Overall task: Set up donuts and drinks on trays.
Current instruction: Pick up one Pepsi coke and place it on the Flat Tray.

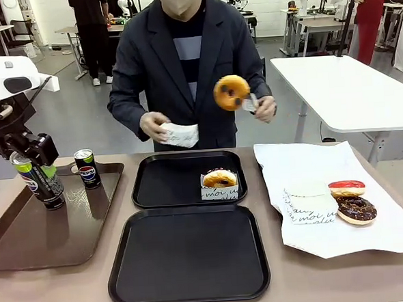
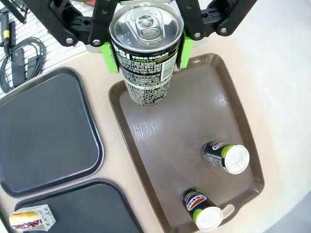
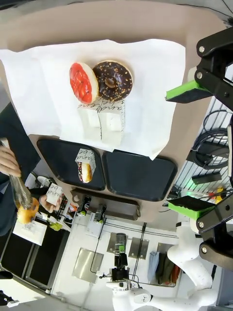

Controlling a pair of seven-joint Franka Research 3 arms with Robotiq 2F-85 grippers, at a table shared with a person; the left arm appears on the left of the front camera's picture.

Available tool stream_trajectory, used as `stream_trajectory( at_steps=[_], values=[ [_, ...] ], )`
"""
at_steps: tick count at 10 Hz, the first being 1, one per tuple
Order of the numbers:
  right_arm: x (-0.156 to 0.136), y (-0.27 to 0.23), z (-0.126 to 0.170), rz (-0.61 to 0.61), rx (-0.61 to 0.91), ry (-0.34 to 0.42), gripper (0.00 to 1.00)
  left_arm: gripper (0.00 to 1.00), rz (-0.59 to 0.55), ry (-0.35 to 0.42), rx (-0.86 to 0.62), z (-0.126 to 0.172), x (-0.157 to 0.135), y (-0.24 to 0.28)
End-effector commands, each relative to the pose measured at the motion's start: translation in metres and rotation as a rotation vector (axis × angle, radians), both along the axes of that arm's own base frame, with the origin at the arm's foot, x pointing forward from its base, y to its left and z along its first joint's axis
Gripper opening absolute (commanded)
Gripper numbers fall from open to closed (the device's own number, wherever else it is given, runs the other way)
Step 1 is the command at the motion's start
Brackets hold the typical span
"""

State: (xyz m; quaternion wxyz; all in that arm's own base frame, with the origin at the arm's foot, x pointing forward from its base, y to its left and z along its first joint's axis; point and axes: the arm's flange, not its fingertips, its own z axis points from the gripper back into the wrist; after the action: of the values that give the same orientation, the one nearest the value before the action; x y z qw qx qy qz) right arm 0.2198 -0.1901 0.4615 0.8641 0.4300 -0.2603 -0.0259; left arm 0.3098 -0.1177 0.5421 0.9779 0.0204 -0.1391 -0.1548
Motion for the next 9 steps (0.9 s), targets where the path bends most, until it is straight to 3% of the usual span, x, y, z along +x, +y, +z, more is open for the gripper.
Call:
stream_trajectory(
  at_steps=[1,7,9],
  values=[
    [0.001,-0.002,-0.003,0.009,0.008,-0.011,1.0,0.58,-0.012,-0.004,-0.013,0.006,0.002,-0.003],
    [0.001,-0.002,-0.003,0.009,0.008,-0.011,1.0,0.58,-0.002,-0.002,0.001,0.001,0.001,-0.001],
    [0.001,-0.002,-0.003,0.009,0.008,-0.011,1.0,0.58,-0.023,0.003,-0.027,-0.005,0.027,-0.023]
  ],
)
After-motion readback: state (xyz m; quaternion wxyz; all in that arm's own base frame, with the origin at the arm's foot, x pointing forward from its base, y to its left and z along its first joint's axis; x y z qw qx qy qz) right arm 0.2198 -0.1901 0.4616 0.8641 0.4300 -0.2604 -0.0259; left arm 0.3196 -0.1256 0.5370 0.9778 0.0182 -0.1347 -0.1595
